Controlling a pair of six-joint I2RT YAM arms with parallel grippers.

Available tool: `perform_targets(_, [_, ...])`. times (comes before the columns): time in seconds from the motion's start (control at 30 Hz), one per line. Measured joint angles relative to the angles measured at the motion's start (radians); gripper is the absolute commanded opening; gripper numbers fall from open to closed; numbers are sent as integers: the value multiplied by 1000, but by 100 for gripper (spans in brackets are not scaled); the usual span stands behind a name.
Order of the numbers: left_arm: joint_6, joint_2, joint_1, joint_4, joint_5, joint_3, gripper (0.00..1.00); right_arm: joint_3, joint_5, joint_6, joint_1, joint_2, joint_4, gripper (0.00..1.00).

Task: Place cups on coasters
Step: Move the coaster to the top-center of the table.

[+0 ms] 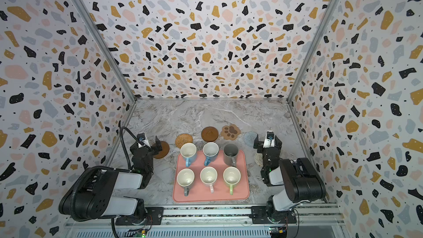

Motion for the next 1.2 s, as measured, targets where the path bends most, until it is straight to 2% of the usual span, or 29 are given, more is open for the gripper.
perform_targets(1.2, [0,3,0,0,0,0,99,0,-30,1,-13,0,-1,99])
